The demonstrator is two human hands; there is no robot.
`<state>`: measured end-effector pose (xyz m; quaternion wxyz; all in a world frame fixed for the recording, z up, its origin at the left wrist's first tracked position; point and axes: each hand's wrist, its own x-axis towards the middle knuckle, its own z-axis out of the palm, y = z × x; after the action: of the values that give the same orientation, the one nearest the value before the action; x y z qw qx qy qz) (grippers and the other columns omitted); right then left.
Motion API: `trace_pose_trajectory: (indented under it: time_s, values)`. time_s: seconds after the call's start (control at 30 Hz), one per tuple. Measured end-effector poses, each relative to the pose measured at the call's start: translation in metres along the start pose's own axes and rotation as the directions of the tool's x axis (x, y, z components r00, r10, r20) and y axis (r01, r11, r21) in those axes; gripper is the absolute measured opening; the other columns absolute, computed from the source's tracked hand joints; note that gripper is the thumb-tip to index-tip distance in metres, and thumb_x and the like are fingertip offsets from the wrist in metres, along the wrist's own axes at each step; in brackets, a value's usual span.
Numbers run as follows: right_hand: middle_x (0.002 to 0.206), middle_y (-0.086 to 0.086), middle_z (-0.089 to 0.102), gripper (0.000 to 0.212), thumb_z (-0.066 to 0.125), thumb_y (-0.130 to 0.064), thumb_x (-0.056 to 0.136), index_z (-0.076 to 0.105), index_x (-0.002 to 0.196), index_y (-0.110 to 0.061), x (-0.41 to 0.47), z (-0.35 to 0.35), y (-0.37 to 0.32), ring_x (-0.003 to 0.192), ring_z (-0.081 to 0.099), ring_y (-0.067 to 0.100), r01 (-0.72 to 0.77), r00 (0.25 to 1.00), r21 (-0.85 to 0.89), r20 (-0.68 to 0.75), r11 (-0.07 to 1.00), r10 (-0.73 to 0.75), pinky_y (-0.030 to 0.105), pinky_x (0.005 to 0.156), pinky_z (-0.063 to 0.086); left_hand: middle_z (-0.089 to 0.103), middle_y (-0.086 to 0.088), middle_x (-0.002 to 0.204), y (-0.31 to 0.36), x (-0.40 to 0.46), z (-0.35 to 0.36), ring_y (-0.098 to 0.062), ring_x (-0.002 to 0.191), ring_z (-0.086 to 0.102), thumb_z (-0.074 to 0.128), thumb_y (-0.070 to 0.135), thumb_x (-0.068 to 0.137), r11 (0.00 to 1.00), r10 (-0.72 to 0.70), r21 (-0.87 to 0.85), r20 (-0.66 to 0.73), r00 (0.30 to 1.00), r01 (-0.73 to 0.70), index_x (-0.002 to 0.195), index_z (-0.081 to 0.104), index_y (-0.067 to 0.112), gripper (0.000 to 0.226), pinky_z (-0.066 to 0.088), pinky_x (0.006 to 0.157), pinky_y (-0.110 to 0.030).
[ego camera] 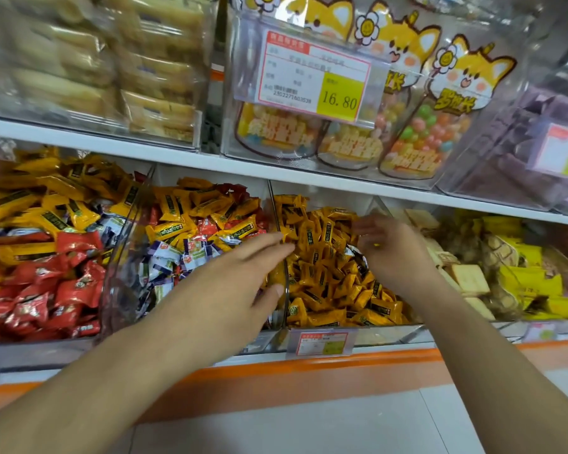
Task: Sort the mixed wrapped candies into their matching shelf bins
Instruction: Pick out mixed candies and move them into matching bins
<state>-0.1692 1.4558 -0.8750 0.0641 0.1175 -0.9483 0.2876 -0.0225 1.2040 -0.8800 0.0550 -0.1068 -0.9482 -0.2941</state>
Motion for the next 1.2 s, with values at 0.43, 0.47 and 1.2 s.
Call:
trace_pose_trajectory:
  time_s: [0.43,0.47,1.2]
  values:
    - [0.138,0.006,0.066,0.053,0.072,-0.032,0.096,0.058,0.146,-0.022,0.037,0.028,0.026,0.105,0.070,0.023,-0.084,0.971,-0.274,0.192,0.958,0.140,0.027,0.077,0.052,-0.014,0.049,0.154,-0.001,0.005,0.012,0.007,0.147,0.023,0.040,0.054,0.103,0.999,-0.049,-0.018,0.100,0.994,0.051,0.154,0.008,0.059,0.060,0.036,0.117,-0.028]
    - [0.135,0.005,0.068,0.052,0.074,-0.030,0.094,0.061,0.143,-0.021,0.037,0.029,0.029,0.109,0.069,0.023,-0.090,0.974,-0.262,0.179,0.961,0.140,0.027,0.080,0.052,-0.014,0.049,0.154,-0.001,0.005,0.012,0.007,0.147,0.023,0.040,0.054,0.103,0.999,-0.048,-0.017,0.098,0.994,0.050,0.154,0.009,0.059,0.060,0.036,0.117,-0.028]
    - [0.087,0.000,0.080,0.017,0.078,-0.006,0.090,0.079,0.105,-0.015,-0.038,0.003,-0.070,0.080,0.076,0.013,0.004,0.986,0.527,0.141,0.850,-0.092,0.018,0.072,0.057,0.062,0.024,0.117,0.006,0.009,-0.006,0.010,0.104,0.060,0.065,0.042,0.095,0.912,-0.204,-0.391,-0.163,0.965,0.126,0.134,0.056,0.043,0.040,0.054,0.095,-0.024]
